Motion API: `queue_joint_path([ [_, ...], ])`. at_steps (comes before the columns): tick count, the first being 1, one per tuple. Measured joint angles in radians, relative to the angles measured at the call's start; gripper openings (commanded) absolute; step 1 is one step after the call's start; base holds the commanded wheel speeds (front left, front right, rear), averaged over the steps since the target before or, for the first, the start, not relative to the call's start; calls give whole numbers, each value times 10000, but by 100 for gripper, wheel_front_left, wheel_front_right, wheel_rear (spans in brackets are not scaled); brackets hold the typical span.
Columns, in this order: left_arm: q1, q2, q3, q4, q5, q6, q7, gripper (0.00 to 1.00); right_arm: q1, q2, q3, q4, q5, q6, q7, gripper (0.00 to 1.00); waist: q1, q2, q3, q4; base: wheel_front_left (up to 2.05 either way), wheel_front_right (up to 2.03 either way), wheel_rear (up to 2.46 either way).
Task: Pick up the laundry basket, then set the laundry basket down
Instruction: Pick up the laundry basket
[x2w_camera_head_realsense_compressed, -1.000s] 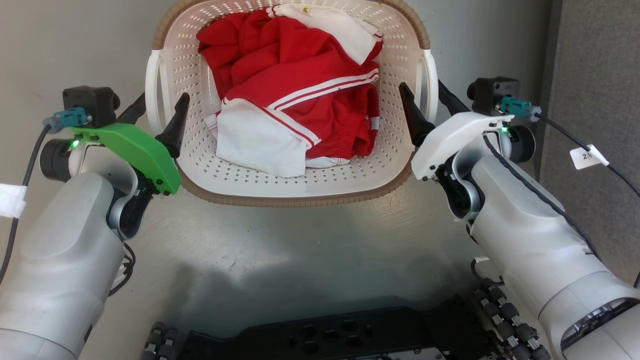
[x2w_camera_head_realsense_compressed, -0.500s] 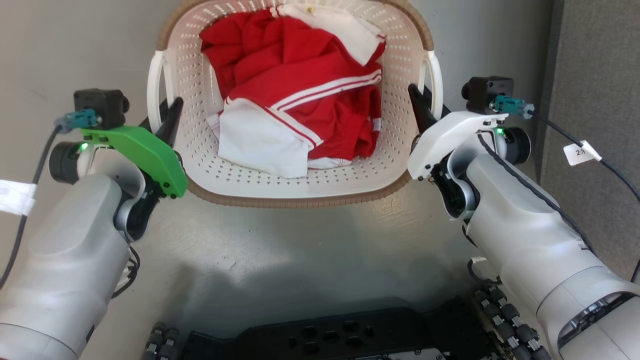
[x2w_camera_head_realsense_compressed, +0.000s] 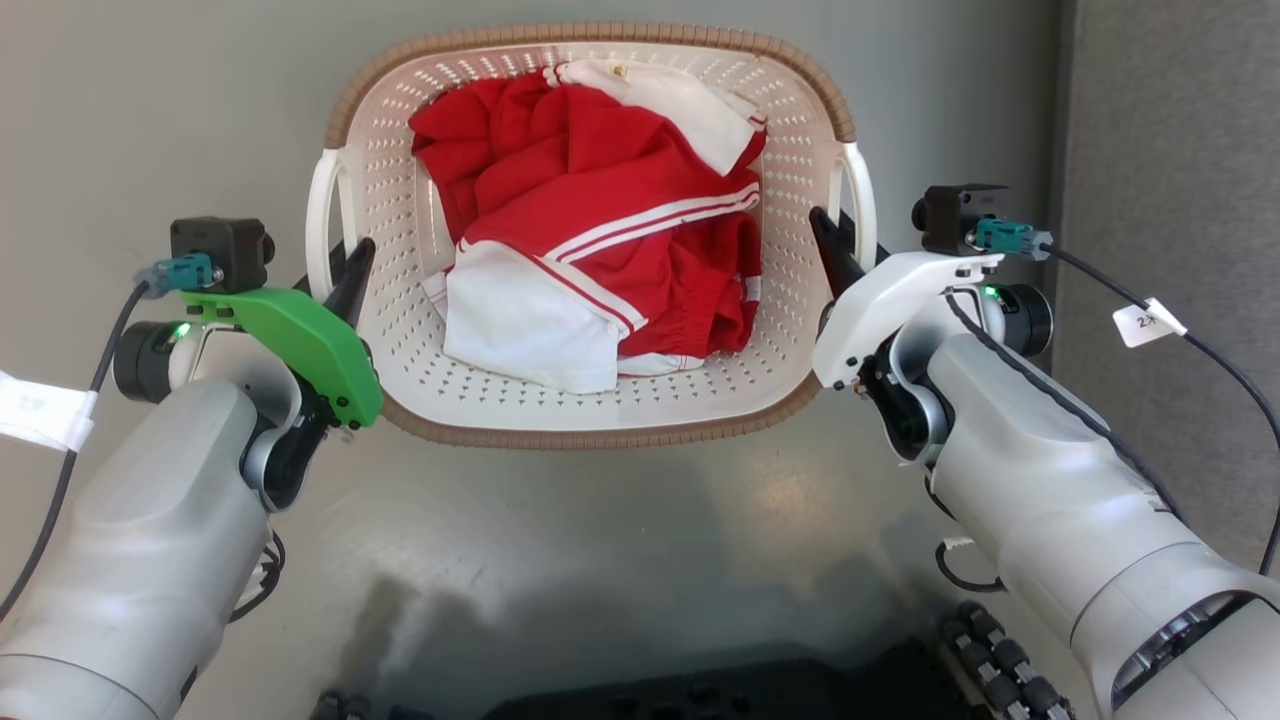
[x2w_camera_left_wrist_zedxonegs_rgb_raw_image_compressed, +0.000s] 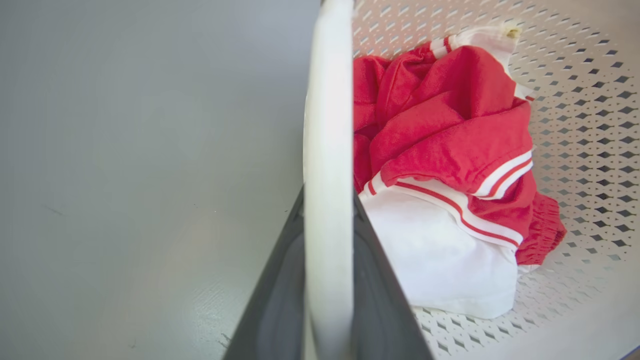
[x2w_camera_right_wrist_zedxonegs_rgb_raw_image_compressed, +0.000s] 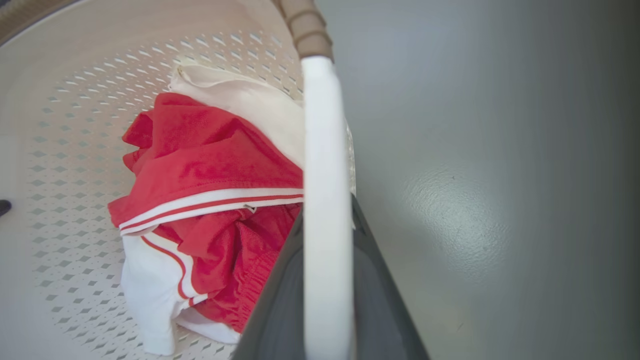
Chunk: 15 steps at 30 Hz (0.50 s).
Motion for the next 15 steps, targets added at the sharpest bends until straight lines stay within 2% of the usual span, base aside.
queue_joint_path([
  [9, 118, -115, -339, 313, -619, -2, 127, 0, 2, 56, 345, 395, 355, 134, 61, 0, 0, 0, -1184, -20, 0, 0, 0],
  [15, 411, -268, -522, 577, -995, -2, 389, 0, 180, 48, 669, 667, 612, 274, 608, 0, 0, 0, -2022, 1, 0, 0, 0],
])
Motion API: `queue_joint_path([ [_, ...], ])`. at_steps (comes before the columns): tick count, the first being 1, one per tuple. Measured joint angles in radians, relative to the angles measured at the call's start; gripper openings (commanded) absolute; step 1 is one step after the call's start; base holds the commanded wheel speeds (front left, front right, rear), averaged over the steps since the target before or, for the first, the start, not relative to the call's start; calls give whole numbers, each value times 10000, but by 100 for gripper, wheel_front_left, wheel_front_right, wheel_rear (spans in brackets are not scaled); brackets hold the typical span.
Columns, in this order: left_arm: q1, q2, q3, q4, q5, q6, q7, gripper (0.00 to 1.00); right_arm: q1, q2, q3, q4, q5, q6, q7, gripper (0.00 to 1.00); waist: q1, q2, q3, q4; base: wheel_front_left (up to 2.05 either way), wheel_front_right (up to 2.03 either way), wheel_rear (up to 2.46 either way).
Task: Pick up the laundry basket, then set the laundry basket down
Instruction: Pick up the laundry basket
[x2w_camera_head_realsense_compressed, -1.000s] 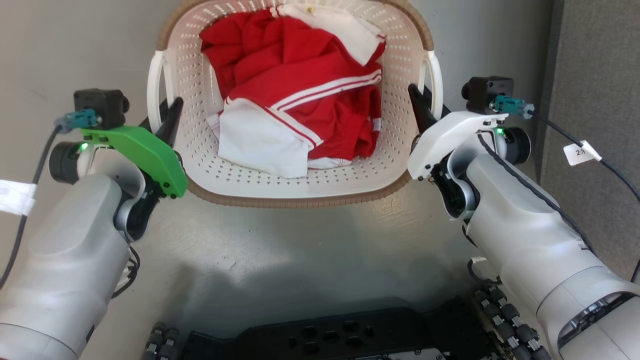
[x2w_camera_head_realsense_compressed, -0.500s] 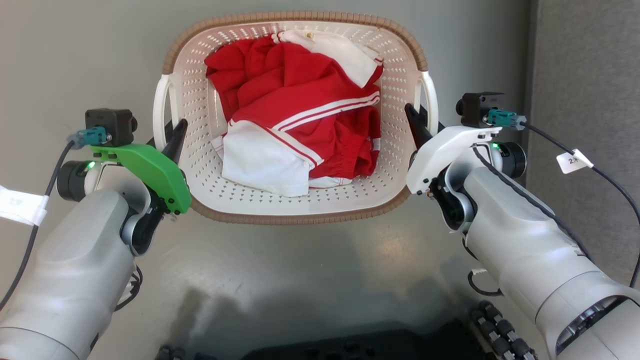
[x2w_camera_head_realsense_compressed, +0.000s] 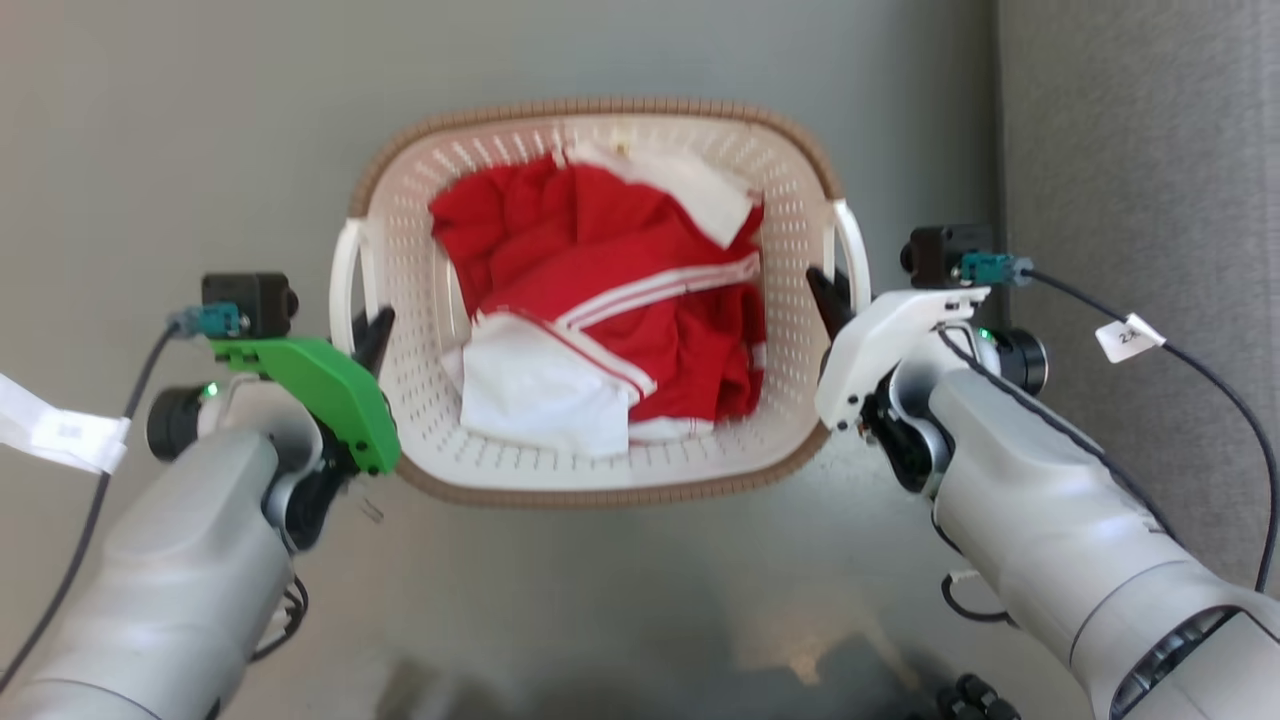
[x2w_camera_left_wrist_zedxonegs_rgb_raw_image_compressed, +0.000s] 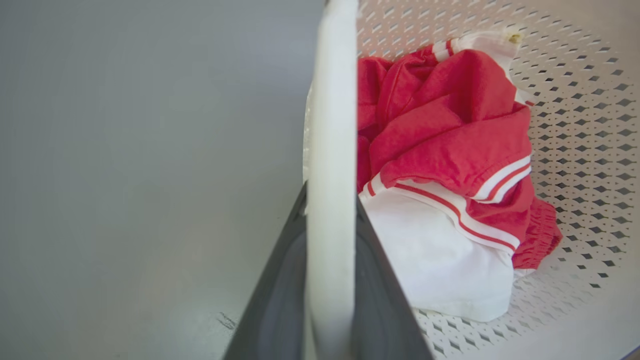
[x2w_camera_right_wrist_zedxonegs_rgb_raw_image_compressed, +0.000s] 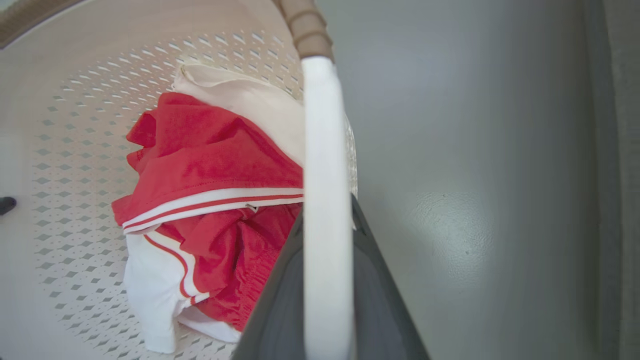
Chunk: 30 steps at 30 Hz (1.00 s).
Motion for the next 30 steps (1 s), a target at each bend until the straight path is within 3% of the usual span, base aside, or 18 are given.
queue_joint_path([
  [30, 1762, -637, -974, 1135, -1319, -10, 1856, 0, 1671, 29, 972, 754, 1348, 430, 2612, 0, -1, 0, -4171, -62, 0, 0, 0],
])
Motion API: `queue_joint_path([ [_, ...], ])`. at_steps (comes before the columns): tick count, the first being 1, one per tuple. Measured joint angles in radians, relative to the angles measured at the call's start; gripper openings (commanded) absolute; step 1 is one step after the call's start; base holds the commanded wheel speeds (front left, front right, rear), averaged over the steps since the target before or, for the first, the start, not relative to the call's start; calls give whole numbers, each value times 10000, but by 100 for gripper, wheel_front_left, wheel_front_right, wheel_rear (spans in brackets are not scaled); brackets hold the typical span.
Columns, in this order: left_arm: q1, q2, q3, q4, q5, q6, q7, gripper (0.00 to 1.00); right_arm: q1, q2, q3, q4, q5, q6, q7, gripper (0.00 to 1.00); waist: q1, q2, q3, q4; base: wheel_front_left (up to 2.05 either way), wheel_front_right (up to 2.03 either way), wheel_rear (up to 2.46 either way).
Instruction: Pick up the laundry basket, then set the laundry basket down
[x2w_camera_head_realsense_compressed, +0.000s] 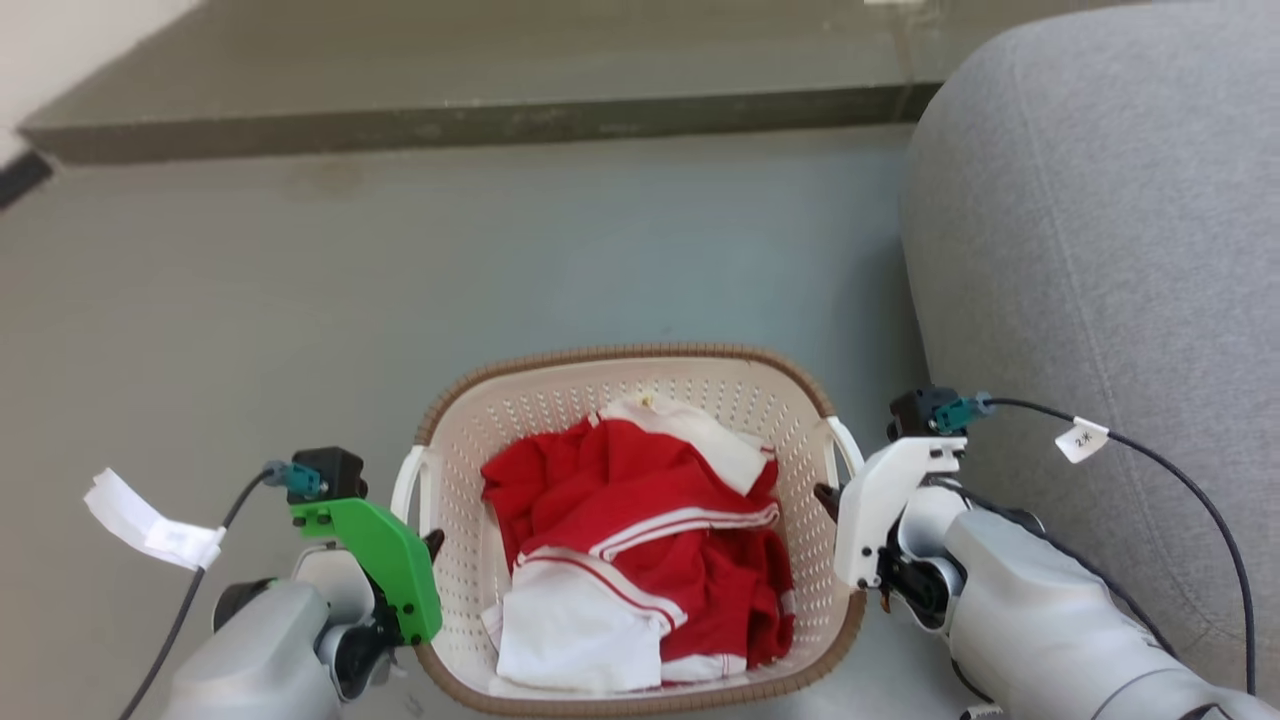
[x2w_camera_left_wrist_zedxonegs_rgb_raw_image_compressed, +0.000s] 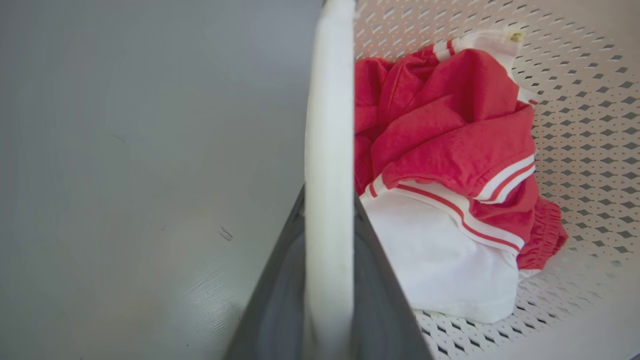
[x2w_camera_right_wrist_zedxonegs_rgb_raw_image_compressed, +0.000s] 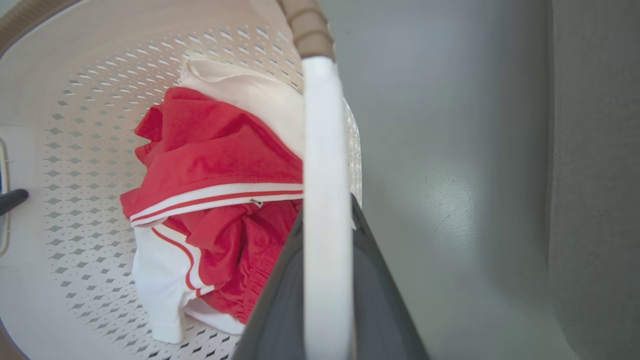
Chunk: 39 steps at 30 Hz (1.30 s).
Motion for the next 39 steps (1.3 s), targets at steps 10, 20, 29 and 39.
queue_joint_path([
  [10, 450, -261, -198, 316, -148, 0, 477, 0, 585, -13, 196, 176, 267, 77, 470, 0, 0, 0, -1330, -72, 0, 0, 0],
  [20, 484, -353, -236, 500, -326, 0, 679, 0, 589, -35, 334, 198, 399, 96, 790, 0, 0, 0, -1873, -93, 0, 0, 0],
  [29, 509, -412, -278, 560, -426, 0, 857, 0, 590, -35, 443, 303, 485, 121, 926, 0, 0, 0, -1930, -109, 0, 0, 0],
  [39, 510, -420, -339, 596, -610, 0, 988, 0, 590, -36, 512, 328, 577, 125, 1018, 0, 0, 0, -1906, -143, 0, 0, 0],
])
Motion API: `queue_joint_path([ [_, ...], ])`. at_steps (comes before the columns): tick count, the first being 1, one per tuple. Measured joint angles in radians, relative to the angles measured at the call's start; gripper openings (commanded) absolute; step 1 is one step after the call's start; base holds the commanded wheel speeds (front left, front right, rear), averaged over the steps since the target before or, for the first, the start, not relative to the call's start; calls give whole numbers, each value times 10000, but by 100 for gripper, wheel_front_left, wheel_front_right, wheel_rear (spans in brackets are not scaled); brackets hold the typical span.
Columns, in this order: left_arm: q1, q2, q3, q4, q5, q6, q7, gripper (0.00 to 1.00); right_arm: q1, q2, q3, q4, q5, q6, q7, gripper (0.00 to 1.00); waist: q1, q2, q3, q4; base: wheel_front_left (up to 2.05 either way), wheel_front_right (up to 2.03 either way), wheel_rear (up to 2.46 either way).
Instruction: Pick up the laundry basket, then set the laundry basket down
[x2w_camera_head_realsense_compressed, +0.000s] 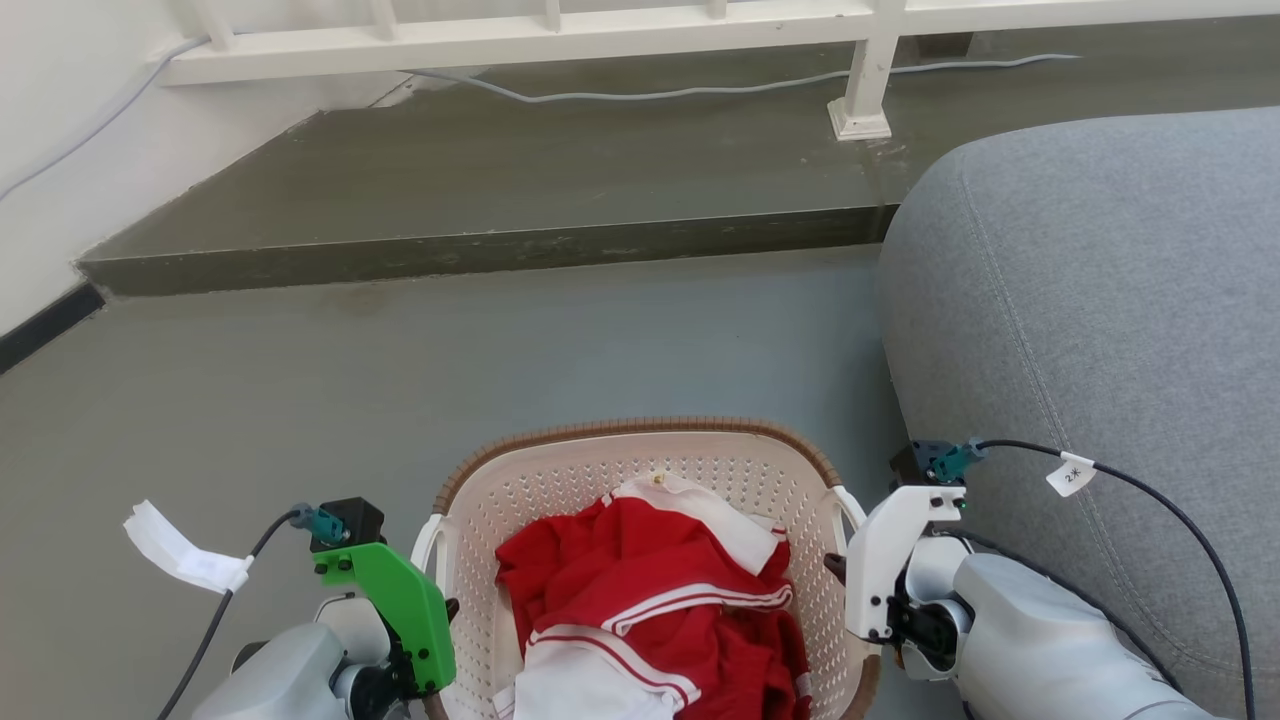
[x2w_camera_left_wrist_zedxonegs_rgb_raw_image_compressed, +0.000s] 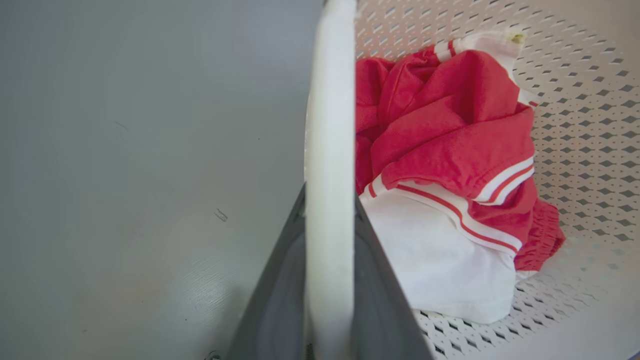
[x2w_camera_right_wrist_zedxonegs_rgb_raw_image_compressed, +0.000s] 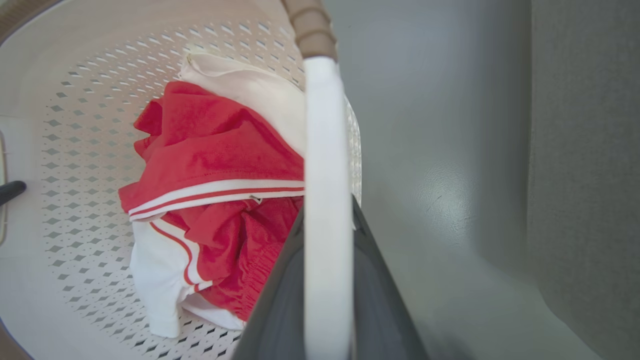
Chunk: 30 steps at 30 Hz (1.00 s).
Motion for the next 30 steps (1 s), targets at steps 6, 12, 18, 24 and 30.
queue_joint_path([
  [6, 0, -4, -38, 0, -56, 0, 2, 0, 0, -15, 17, 6, 46, 27, 0, 0, 0, 0, 48, -4, 0, 0, 0],
  [12, -1, -4, -73, 2, -65, 0, 2, 0, 0, -19, 52, 21, 169, 27, 0, 0, 0, 0, 103, 4, 0, 0, 0],
  [18, -2, -2, -109, 2, -71, 0, 0, 0, -2, -19, 104, 33, 186, 29, -2, 0, 0, 0, 118, 1, 0, 0, 0],
  [24, -3, -2, -138, 4, -127, 0, -15, 0, -4, -25, 146, 33, 188, 29, -58, 0, 0, 0, 142, -12, 0, 0, 0],
  [30, -10, 0, -150, 0, -127, 0, -33, 0, -10, -27, 182, 33, 240, 29, -107, 0, 1, 0, 263, -19, 0, 0, 0],
])
